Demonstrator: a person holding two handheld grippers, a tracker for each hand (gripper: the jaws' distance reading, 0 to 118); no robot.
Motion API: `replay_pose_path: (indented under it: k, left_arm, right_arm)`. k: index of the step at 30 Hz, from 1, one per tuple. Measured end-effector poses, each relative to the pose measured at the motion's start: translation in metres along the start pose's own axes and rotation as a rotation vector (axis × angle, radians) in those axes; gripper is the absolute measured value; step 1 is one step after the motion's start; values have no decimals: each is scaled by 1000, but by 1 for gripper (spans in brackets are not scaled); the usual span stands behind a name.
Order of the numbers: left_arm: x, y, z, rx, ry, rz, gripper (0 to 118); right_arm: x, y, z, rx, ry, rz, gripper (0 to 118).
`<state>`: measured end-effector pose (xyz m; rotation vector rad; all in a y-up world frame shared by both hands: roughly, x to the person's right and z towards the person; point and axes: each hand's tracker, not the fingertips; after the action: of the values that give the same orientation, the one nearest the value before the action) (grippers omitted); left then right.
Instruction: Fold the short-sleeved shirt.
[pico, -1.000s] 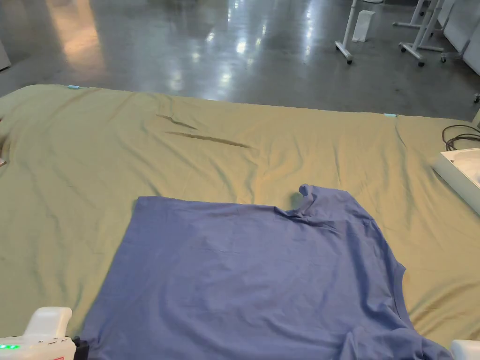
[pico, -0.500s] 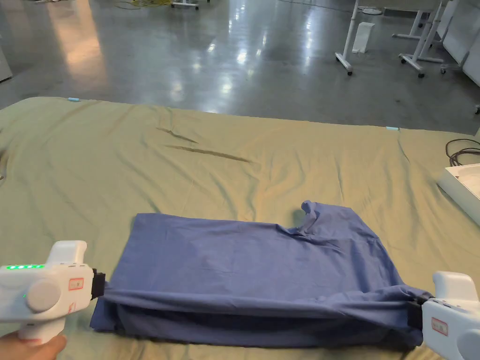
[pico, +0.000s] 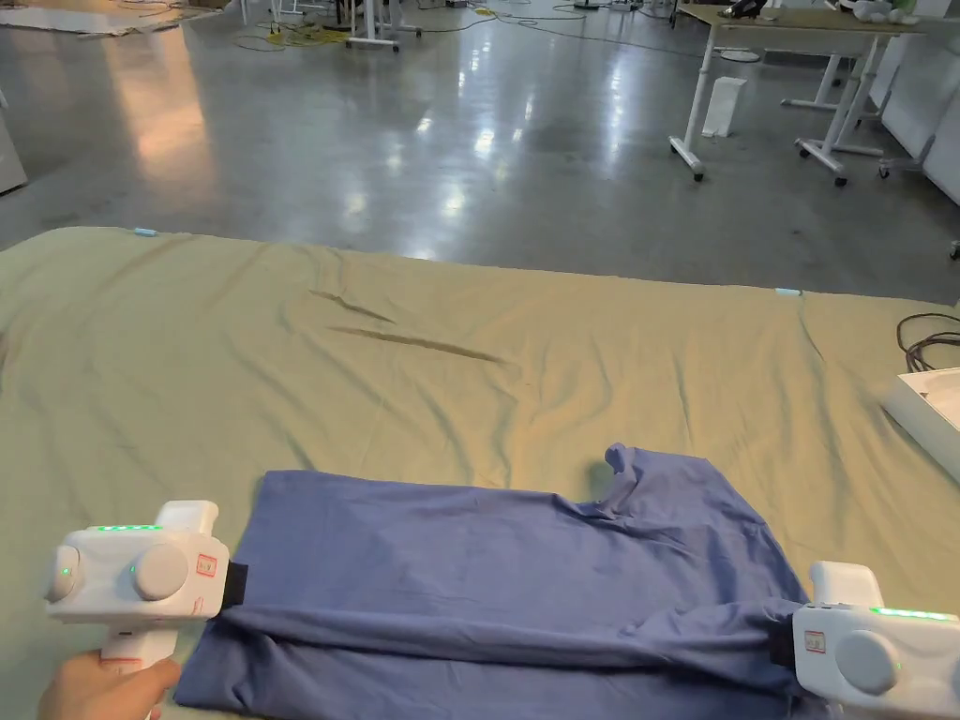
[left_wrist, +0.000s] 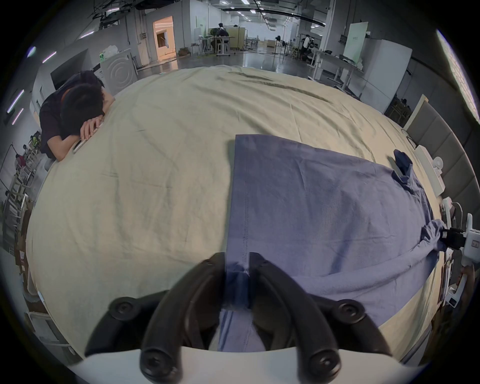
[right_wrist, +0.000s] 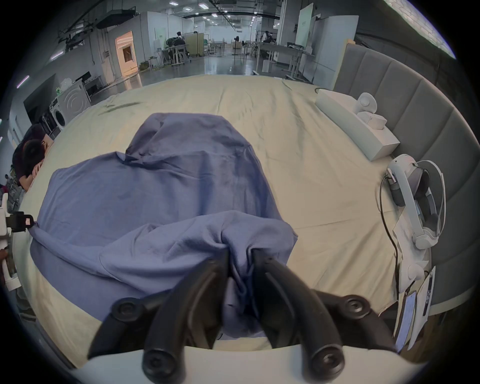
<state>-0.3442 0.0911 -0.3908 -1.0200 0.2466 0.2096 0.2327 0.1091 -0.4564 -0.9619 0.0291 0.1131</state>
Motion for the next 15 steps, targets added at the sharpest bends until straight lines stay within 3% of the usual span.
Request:
replay_pose_path:
  k: [2, 4, 5, 15]
  left_arm:
    - [-1, -5, 13, 47, -10, 10, 36]
    - [2, -8, 28, 121, -57, 29, 48]
    - [5, -12, 40, 158, -73, 37, 51]
    - [60, -60, 138, 570, -99, -34, 52]
  right_arm:
    - [1, -2, 14, 82, 4, -26, 41]
    - [1, -3, 28, 167, 31, -55, 65]
    - [-1, -5, 43, 223, 42, -70, 67]
    - [-53, -26, 152, 668, 80, -33, 64]
